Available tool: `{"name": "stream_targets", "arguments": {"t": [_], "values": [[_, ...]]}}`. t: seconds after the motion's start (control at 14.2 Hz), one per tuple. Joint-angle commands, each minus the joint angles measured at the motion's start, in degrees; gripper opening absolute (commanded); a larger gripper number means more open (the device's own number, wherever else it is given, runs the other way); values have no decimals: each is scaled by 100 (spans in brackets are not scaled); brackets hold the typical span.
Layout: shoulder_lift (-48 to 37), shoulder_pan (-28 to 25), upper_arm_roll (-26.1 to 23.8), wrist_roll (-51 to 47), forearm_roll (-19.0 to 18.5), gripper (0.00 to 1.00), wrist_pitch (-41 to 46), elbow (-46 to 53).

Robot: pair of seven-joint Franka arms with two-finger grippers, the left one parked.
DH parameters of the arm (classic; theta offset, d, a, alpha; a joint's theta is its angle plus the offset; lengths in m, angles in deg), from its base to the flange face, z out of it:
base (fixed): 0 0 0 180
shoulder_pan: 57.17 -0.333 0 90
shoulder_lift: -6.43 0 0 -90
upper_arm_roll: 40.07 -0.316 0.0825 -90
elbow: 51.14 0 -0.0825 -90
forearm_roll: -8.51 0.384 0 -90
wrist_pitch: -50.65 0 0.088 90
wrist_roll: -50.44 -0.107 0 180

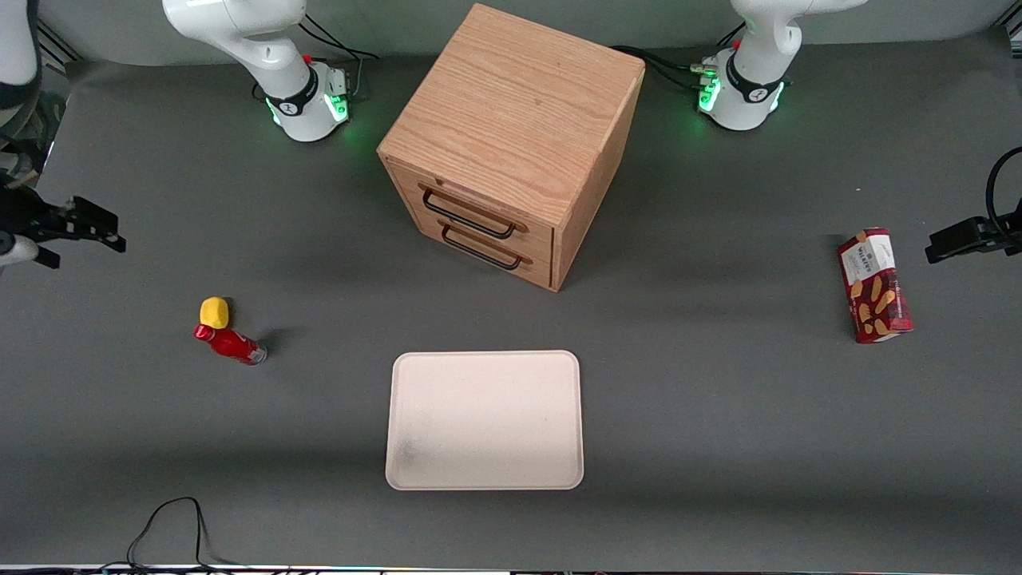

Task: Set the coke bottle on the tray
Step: 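Move the open right gripper down over the red Coca-Cola bottle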

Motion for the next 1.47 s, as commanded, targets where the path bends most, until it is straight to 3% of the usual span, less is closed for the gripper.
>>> {"name": "stream_targets", "arguments": {"t": [0.0, 0.49, 0.84, 1.12, 1.4], "values": [[215, -43, 5, 33, -43, 100, -417, -193], [874, -70, -21, 24, 281, 100, -1961, -1018], [1235, -114, -47, 25, 291, 100, -2667, -1265], [1490, -114, -47, 86, 598, 100, -2966, -1354], [1631, -149, -65, 95, 616, 100, -3177, -1371]]}}
